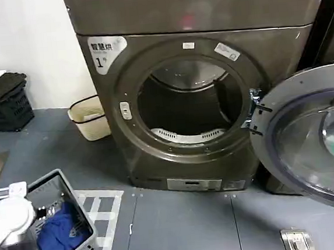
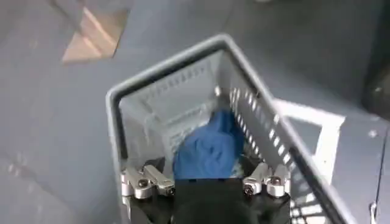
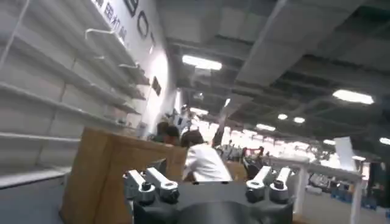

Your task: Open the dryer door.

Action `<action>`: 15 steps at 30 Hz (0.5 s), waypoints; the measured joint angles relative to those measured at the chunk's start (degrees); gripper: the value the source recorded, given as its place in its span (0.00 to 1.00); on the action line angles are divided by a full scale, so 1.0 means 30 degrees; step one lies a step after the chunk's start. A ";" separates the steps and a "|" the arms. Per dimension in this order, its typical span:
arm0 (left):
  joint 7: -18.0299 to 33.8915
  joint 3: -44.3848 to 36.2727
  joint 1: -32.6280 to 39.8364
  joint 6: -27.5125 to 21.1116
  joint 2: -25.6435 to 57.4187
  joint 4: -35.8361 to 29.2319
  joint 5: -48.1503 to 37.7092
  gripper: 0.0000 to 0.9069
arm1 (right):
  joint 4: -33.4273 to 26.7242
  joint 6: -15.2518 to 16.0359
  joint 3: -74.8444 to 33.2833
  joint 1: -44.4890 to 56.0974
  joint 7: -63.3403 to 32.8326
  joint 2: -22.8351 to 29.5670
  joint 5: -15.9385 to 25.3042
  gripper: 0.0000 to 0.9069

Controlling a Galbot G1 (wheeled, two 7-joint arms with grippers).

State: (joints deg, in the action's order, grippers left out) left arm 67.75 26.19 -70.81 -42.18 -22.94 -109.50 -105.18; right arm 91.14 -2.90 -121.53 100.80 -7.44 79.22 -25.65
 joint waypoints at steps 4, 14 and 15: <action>0.0723 -0.0067 -0.0167 -0.0002 0.0120 0.0317 -0.0889 1.00 | -0.0010 -0.0043 0.0133 -0.0035 0.0010 -0.0025 0.0156 1.00; 0.1053 -0.0147 -0.0643 -0.0001 0.0556 0.1117 -0.1189 1.00 | -0.0313 -0.0264 0.0011 0.0190 0.0001 -0.0130 0.0260 1.00; 0.1112 -0.0125 -0.0703 -0.0001 0.0585 0.1119 -0.1261 1.00 | -0.0319 -0.0280 -0.0017 0.0195 0.0002 -0.0128 0.0260 1.00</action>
State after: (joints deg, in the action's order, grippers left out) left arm 71.09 25.81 -72.92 -42.18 -21.18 -106.15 -108.96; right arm 90.19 -3.74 -121.58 101.38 -7.43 78.84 -24.87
